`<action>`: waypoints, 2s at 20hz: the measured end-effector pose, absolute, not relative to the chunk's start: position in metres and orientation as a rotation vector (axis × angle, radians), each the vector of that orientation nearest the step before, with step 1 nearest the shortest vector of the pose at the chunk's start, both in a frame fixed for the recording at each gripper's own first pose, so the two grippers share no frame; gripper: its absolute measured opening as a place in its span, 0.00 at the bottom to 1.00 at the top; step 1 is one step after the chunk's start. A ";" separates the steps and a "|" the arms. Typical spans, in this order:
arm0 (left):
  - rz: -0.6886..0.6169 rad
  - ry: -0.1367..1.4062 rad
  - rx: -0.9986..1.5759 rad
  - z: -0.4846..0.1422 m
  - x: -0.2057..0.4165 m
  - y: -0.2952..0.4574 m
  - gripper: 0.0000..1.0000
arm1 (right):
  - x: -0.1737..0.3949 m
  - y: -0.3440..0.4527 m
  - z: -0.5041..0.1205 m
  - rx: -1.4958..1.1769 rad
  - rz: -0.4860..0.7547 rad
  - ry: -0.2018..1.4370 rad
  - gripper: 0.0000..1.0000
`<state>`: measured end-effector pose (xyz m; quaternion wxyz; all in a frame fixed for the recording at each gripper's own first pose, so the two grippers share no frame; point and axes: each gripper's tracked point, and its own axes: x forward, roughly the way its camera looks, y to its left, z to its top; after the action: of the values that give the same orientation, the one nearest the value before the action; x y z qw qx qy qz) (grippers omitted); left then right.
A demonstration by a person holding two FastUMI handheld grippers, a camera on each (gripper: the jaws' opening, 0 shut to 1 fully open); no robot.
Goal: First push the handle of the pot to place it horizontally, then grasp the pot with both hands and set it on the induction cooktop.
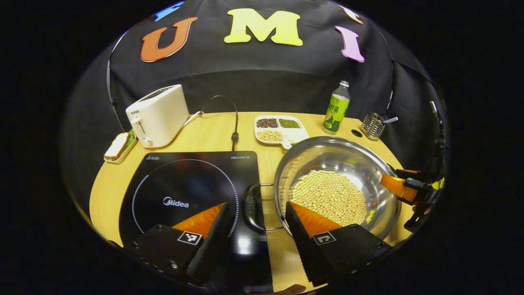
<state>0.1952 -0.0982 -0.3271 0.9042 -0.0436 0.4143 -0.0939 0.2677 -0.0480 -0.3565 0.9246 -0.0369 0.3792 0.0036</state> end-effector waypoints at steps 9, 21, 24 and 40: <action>-0.162 0.884 -0.131 -0.338 0.192 -0.101 0.63 | 0.266 -0.036 -0.346 -0.045 0.069 0.750 0.67; -0.147 0.858 -0.086 -0.334 0.196 -0.101 0.70 | 0.263 -0.037 -0.351 -0.005 0.018 0.777 0.63; -0.150 0.838 -0.066 -0.329 0.198 -0.103 0.57 | 0.254 -0.040 -0.351 0.021 0.004 0.800 0.61; -0.243 0.734 -0.111 -0.245 0.182 -0.117 0.56 | 0.218 -0.057 -0.242 -0.052 -0.055 0.722 0.59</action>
<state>0.1824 -0.1167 -0.2447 0.9248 -0.0543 0.3575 -0.1183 0.2180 -0.0571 -0.2419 0.9349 -0.0257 0.3530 -0.0269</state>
